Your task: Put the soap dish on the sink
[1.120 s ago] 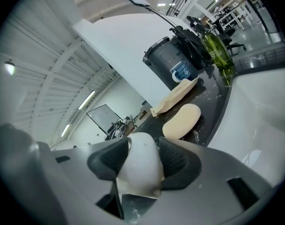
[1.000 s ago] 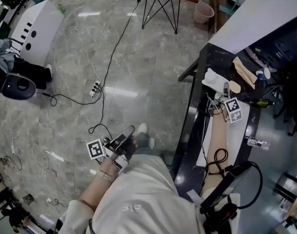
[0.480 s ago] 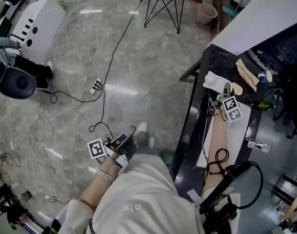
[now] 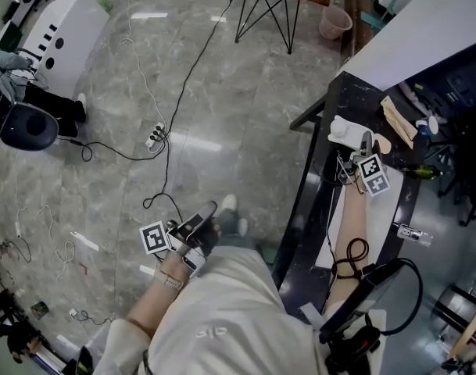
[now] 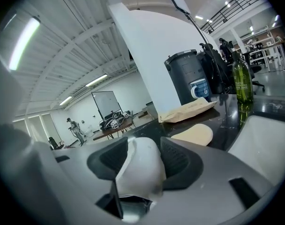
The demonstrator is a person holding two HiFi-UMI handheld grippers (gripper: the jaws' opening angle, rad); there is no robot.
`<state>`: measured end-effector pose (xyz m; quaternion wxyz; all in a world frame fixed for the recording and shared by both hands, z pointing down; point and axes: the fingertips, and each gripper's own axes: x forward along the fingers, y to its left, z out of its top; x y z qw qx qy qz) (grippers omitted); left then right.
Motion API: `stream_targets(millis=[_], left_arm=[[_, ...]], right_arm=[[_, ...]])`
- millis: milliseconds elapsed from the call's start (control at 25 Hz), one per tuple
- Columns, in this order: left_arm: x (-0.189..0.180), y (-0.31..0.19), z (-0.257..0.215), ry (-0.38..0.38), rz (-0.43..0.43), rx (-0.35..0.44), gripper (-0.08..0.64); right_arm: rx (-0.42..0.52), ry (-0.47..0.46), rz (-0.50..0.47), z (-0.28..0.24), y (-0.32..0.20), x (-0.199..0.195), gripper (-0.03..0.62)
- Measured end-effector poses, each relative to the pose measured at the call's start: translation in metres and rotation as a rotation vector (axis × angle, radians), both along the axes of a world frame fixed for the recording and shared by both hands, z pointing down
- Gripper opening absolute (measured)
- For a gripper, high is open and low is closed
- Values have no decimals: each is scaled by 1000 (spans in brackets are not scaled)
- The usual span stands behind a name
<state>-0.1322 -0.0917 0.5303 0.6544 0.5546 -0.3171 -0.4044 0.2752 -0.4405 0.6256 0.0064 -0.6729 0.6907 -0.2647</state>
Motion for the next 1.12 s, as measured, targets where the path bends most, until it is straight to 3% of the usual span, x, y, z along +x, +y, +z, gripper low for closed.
stream_targets(millis=[320,680,880,1120], left_arm=[[6,6,-6,-6,14,12,6],[28,12,-17,-5,63,54,6],[51,12,-29,-3,128,95,6],[76,16,-42,1,196,135,6]], right_arm=[[63,-39,39,-20,16,8,222],[195,-179,25,-79,58,0,222],[265,-351,-6,-116,98,-21,222],[281,-552,-60,-138,167,-54,221]])
